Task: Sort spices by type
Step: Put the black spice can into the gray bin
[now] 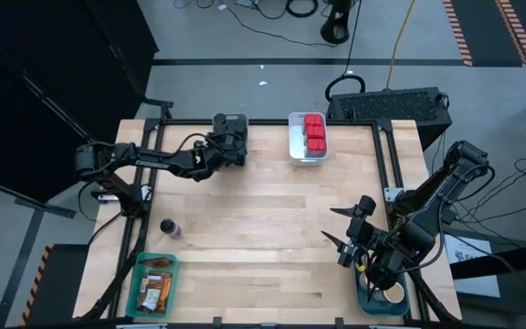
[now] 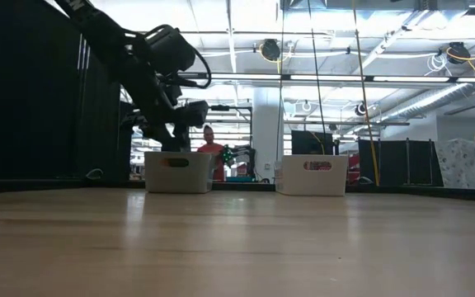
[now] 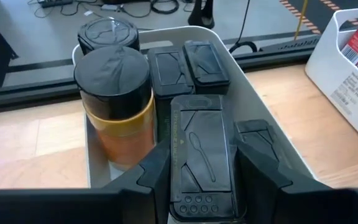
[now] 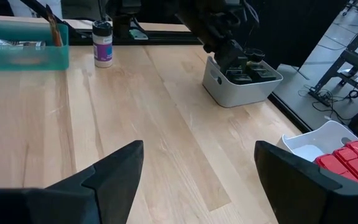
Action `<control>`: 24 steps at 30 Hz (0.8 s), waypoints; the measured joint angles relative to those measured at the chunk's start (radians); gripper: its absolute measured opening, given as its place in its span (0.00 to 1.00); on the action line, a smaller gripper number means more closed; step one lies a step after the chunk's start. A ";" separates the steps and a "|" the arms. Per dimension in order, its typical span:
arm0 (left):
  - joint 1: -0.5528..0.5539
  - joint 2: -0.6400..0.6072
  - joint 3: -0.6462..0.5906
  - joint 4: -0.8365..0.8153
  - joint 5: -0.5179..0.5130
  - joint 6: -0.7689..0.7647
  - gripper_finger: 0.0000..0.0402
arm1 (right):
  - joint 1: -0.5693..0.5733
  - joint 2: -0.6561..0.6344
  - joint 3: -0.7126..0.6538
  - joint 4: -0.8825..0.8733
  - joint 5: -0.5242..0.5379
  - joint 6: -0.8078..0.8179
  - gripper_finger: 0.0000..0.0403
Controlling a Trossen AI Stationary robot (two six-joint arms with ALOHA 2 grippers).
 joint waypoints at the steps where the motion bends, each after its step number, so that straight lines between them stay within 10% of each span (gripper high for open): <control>1: 0.000 0.000 0.000 0.000 0.000 0.000 0.35 | 0.000 0.000 0.000 0.000 0.000 0.000 0.72; 24: 0.000 0.000 0.000 0.000 0.011 0.001 0.40 | 0.000 0.000 0.000 0.000 0.000 0.001 0.72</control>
